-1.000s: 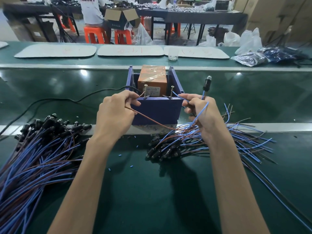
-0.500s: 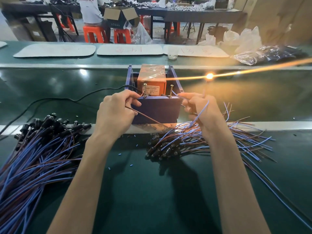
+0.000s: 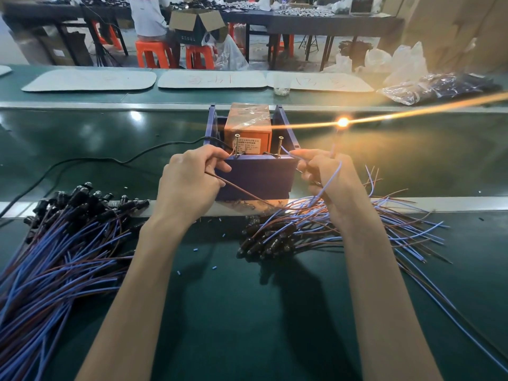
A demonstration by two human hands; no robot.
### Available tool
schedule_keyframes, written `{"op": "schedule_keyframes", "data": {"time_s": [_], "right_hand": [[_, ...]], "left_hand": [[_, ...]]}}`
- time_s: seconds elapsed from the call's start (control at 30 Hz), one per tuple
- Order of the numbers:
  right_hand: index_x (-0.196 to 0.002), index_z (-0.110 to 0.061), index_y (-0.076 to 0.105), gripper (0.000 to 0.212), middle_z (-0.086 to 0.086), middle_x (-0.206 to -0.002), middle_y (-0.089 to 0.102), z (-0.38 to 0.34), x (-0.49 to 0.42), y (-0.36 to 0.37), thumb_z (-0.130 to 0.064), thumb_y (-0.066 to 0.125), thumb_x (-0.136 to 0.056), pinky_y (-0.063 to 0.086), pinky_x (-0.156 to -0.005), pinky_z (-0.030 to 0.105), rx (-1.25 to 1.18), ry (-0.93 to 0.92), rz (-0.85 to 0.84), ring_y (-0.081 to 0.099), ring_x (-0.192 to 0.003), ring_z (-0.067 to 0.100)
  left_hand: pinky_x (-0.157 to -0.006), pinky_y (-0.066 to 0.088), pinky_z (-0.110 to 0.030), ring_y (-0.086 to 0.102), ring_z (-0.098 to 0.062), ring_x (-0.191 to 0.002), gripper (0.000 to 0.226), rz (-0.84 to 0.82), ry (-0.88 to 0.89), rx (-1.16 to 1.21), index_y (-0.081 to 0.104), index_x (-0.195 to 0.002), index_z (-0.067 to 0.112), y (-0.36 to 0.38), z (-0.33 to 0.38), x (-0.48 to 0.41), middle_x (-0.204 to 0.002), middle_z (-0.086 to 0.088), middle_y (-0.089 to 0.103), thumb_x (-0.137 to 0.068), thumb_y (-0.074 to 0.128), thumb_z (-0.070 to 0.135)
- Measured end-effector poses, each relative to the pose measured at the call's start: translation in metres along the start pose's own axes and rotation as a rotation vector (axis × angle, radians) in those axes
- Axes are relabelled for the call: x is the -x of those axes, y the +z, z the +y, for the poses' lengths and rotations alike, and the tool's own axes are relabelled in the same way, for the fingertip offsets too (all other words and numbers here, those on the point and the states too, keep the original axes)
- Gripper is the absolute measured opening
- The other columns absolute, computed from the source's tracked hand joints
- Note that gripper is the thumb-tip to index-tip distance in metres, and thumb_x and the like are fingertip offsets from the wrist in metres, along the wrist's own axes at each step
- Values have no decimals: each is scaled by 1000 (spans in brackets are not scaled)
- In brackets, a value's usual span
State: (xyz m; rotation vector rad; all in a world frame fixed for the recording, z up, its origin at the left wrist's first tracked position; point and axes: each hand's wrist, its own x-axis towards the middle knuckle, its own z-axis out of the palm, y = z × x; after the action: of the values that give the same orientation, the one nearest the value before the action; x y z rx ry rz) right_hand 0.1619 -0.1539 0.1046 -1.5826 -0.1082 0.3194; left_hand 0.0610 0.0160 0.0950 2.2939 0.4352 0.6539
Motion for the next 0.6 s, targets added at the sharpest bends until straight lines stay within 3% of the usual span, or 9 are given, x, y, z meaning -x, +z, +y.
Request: {"op": "schedule_keyframes", "data": {"time_s": [0.27, 0.43, 0.5, 0.6], "right_hand": [[-100, 0, 67, 36, 0, -61, 50, 2, -1, -1, 6, 33, -94, 24, -36, 11, 19, -39, 10, 37, -45, 4], [-102, -1, 67, 27, 0, -60, 53, 2, 1, -6, 7, 43, -90, 28, -35, 11, 44, -46, -27, 39, -41, 2], [-102, -10, 68, 22, -4, -60, 53, 5, 2, -11, 0, 57, -86, 33, -45, 14, 224, -90, -36, 43, -50, 5], [-106, -19, 66, 25, -9, -68, 60, 6, 3, -17, -9, 64, -84, 40, -65, 22, 468, -177, -4, 52, -66, 7]], "left_hand": [[-83, 54, -42, 68, -16, -73, 30, -26, -26, -3, 67, -100, 23, 0, 0, -1, -79, 18, 68, -96, 43, 6], [-89, 52, -41, 68, -25, -88, 30, -171, -129, -23, 58, -91, 34, -8, 6, 1, -84, 16, 71, -74, 38, 21], [-90, 51, -41, 67, -26, -89, 34, -250, -154, -61, 58, -87, 34, -12, 6, 1, -86, 11, 71, -64, 35, 26], [-87, 52, -39, 66, -20, -87, 22, -431, -153, -190, 59, -81, 34, -16, 2, 0, -82, 12, 70, -72, 44, 19]]}}
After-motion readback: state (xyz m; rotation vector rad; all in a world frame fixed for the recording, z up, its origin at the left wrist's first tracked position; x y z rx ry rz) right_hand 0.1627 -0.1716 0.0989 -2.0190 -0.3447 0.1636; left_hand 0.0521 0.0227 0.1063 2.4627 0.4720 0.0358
